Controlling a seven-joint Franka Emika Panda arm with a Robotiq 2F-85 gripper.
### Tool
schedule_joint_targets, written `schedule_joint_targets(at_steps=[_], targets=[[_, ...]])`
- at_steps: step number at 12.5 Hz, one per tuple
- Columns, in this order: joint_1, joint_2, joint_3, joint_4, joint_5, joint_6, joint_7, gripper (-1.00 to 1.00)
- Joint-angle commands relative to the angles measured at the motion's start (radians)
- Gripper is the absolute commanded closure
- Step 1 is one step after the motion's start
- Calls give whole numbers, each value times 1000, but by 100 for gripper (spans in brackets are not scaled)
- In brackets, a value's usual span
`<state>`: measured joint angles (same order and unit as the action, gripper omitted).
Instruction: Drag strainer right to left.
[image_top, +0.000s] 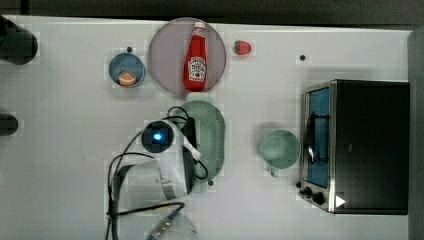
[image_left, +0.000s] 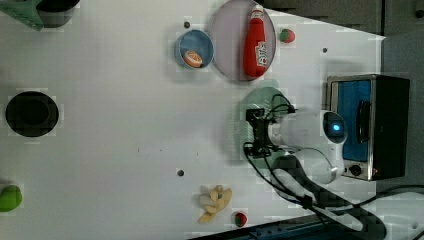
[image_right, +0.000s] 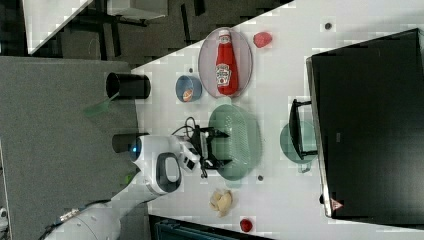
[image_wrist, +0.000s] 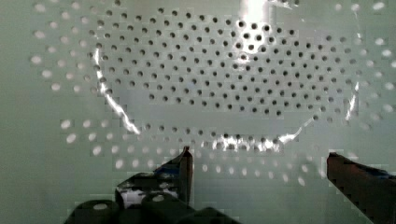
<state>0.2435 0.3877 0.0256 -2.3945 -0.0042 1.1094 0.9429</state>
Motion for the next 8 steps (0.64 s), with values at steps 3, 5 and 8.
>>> schedule_joint_targets(at_steps=[3, 5, 8], targets=[[147, 38, -4, 85, -3, -12, 154, -100], [193, 70, -4, 128, -3, -15, 183, -100], [248, 117, -4, 191, 4, -18, 205, -100]])
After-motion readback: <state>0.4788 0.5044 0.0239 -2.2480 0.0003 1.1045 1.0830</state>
